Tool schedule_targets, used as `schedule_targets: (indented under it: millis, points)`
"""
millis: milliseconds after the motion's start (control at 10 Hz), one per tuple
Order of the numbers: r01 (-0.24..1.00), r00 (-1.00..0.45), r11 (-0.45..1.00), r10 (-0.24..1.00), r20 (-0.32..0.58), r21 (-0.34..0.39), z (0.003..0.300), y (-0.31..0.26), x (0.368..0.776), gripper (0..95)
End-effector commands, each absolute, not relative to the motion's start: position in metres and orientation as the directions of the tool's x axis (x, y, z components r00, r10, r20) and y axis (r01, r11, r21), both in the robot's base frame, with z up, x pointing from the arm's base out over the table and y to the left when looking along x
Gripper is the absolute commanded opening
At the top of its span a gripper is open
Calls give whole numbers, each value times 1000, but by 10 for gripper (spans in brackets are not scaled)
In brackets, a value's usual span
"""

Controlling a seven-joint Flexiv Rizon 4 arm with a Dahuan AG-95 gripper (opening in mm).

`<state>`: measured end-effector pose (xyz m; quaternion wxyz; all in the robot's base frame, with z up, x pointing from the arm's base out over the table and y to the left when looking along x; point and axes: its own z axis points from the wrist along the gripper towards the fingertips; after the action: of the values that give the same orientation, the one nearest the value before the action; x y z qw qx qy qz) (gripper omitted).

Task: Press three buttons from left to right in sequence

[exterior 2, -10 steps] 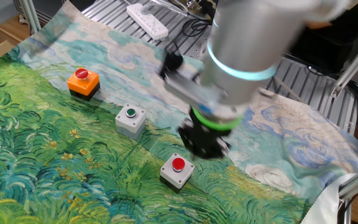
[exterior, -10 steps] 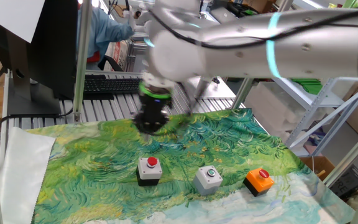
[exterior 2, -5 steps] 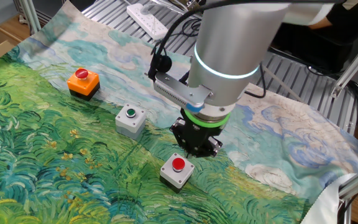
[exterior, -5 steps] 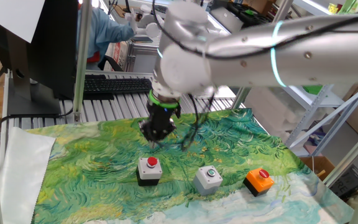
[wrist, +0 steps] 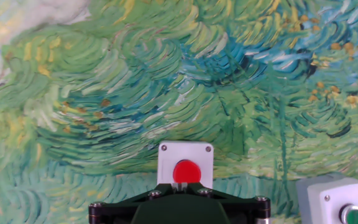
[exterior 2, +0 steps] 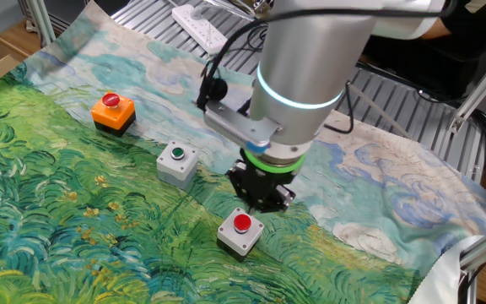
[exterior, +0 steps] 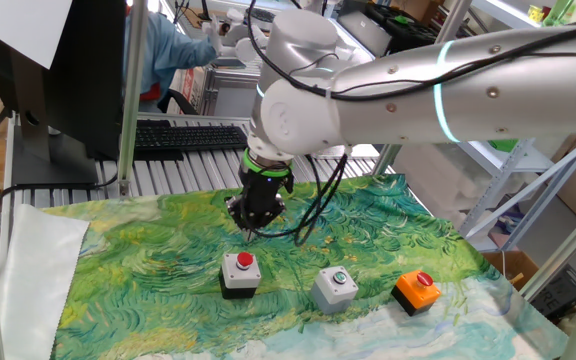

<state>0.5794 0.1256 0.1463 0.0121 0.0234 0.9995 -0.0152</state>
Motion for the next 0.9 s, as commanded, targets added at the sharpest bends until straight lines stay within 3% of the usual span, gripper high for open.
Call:
schedule_targets:
  millis: [100,900]
  points:
    - [46,-999,998,45,-28,-32,140,117,580,0]
    - [68,-997,997,67,-30,-30,103,126,575,0]
